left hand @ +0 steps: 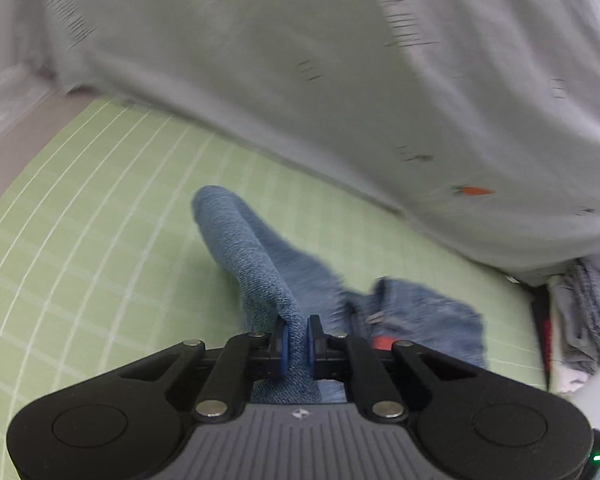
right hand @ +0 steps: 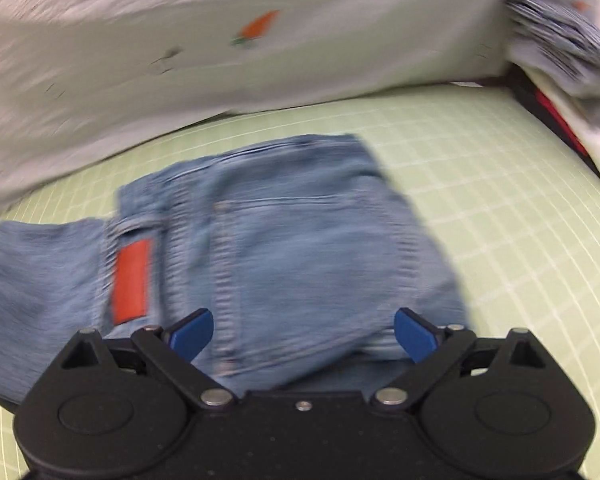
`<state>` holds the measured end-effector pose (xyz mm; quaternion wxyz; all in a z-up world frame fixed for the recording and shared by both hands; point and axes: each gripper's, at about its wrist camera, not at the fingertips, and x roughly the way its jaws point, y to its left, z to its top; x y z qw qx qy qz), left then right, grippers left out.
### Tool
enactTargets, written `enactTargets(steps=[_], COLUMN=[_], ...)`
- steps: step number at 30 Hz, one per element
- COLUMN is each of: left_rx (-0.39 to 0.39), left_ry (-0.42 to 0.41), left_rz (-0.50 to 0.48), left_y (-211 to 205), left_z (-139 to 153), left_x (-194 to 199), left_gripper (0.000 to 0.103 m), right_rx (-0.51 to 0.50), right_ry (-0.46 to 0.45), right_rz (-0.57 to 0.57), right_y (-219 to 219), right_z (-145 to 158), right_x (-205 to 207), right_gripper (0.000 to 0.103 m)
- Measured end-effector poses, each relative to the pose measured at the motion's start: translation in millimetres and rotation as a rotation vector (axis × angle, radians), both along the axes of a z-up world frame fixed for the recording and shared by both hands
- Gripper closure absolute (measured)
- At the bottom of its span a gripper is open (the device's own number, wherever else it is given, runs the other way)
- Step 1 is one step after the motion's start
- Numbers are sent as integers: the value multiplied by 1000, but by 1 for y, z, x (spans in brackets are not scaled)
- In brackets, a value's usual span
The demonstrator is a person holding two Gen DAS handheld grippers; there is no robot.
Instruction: Fold clothes
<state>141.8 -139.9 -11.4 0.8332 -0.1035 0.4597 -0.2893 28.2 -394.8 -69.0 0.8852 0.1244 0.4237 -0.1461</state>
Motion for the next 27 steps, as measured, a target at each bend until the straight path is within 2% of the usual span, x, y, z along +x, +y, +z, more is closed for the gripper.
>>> enactTargets(steps=[4,6,9,11,14,16,18,19,21,22,23,24,25,26,27], left_rx=[-24,-25,-27,-16,44,107,112,98,61,43,24,6,-13,-32,-51], left_ry=[-60,-83,-66,-17,105,185,248,263,282,291,300,309,318,291,249], left_rz=[-102,-164,-236,-256,-230,-182,-136,-125,-110,-103,-96,-89,-82,-80,-79], left_y=[-62,-98,-147,-177,-214,-226,-228,-226,-222,-219,-217,-215,-212,-208,-202], left_z=[29,34,25,7,-41,-74,-96,-98,-93,-91,-89,-87,-84,-76,-64], left_x=[-28,-45,-69,-84,-93,-94,-90,-88,-85,-83,-82,-80,-79,-80,-82], left_gripper=[95,95,95,96,95,94,94,92,85,78,64,57,40,28,26], right_rx=[16,14,4,1,-3,-14,-27,-28,-9,5,20,34,44,46,46], right_ry=[-8,-10,-6,0,15,28,42,50,60,65,66,60,51,35,15], right_rz=[-52,-62,-75,-91,-111,-118,-110,-105,-89,-80,-68,-53,-33,-4,30], right_y=[-45,-68,-103,-127,-161,-181,-195,-199,-201,-201,-199,-193,-187,-178,-168], right_z=[8,9,9,8,2,-1,-6,-9,-14,-17,-19,-19,-17,-14,-9], right_x=[-25,-34,-43,-46,-43,-39,-34,-31,-24,-21,-17,-14,-10,-7,-3], right_gripper=[5,5,5,5,5,5,5,5,5,5,5,5,5,5,5])
